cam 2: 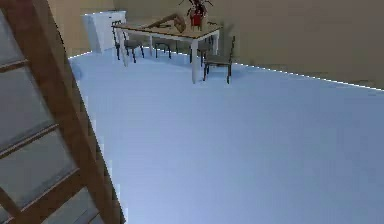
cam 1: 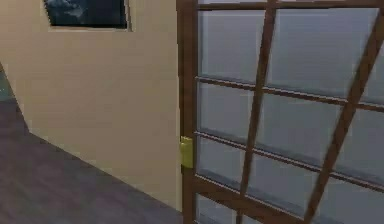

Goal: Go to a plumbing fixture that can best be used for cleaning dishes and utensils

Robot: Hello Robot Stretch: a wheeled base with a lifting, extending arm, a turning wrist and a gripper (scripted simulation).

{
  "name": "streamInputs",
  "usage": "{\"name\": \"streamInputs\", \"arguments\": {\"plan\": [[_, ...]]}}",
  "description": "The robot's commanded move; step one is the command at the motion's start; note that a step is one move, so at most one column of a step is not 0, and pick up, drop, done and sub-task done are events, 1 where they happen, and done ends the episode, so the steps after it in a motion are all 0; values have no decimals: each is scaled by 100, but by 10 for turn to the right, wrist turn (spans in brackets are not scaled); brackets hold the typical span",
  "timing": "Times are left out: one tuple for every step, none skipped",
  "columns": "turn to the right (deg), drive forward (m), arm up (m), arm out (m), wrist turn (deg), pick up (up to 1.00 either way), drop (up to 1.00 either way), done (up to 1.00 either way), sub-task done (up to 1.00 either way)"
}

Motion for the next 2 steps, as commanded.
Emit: {"name": "streamInputs", "arguments": {"plan": [[-450, 0, 0, 0, 0, 0, 0, 0, 0], [-330, 0, 0, 0, 0, 0, 0, 0, 0]]}}
